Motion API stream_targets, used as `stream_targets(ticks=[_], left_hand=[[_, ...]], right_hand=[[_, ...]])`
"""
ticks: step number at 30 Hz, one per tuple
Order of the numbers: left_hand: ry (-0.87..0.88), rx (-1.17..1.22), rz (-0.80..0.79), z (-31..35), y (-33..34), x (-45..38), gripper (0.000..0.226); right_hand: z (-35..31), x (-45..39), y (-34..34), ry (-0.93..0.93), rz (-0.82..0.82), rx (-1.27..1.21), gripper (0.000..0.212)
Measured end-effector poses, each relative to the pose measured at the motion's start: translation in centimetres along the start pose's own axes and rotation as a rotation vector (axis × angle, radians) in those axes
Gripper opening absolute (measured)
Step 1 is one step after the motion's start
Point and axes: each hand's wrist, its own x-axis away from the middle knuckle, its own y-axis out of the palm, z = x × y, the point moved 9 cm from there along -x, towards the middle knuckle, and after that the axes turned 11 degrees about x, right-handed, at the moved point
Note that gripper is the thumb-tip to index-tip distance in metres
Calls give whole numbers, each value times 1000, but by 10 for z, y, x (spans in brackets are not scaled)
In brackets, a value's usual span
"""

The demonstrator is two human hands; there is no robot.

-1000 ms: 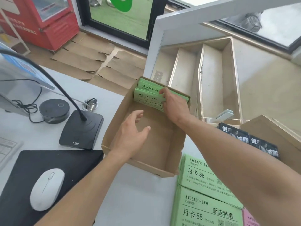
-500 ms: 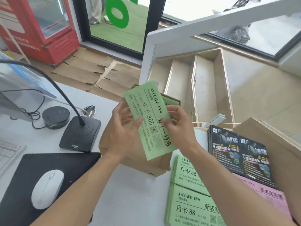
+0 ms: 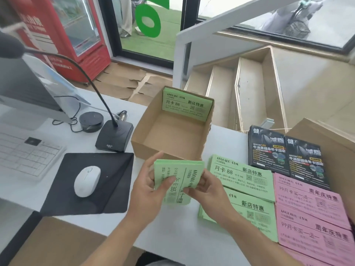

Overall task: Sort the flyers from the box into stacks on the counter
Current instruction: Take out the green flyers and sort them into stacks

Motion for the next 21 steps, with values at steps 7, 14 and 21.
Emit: stream_targets(ticks=[7, 14, 21], left_hand=[[43, -122, 66, 1, -19, 37, 64], [106, -161, 116, 11, -10, 48, 66], [42, 236, 324, 5, -12, 50, 59]], right_hand=[[11, 14, 22, -54, -71, 150, 32], [15, 32, 30, -46, -59, 88, 32], [42, 77, -15, 112, -147, 56, 28]])
